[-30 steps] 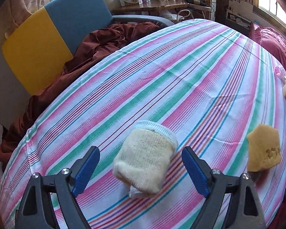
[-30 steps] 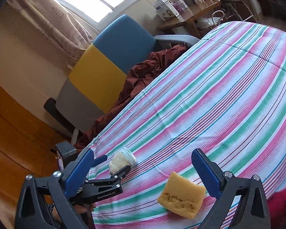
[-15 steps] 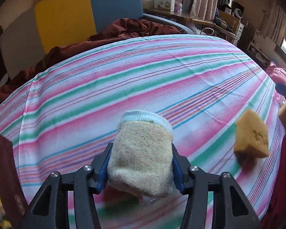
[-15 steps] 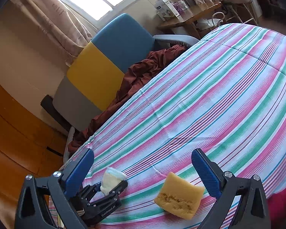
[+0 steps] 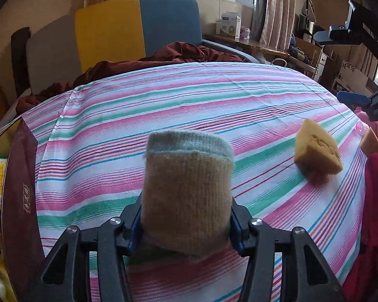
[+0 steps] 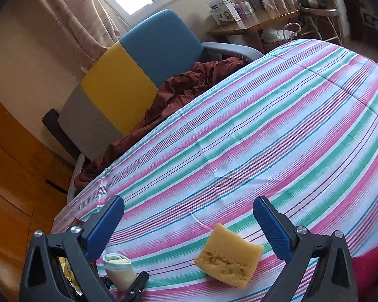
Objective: Organize objects
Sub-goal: 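Grasp the beige sock roll with the left gripper while the right gripper grasps the yellow sponge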
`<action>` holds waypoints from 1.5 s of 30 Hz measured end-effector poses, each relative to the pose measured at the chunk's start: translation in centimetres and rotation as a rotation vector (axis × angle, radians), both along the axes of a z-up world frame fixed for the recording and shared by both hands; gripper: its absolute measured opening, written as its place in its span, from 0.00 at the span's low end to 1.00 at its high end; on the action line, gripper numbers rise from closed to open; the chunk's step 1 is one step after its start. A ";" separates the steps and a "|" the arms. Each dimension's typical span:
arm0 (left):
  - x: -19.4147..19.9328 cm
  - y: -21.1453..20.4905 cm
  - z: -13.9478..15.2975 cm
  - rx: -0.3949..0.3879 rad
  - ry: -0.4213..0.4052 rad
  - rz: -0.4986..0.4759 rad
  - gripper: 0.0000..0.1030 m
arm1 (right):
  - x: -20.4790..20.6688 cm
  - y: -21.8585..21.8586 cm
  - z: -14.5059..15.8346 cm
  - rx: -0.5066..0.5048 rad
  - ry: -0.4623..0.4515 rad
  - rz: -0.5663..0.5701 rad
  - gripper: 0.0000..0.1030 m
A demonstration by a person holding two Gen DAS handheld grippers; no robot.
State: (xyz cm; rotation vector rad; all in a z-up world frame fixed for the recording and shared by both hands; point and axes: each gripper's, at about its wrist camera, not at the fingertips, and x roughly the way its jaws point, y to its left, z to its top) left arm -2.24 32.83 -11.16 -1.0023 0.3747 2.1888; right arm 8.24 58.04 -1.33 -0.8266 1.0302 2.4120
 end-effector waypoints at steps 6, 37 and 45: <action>-0.1 -0.1 -0.2 0.016 -0.006 -0.002 0.53 | -0.5 -0.4 -0.3 0.029 -0.062 0.005 1.00; -0.2 -1.1 -0.2 0.056 -0.023 -0.009 0.53 | -5.9 -3.3 -6.2 0.140 -0.731 0.539 1.00; -0.2 -1.0 -0.2 0.056 -0.023 -0.009 0.53 | -6.8 -4.1 -8.4 0.199 -0.817 0.562 0.71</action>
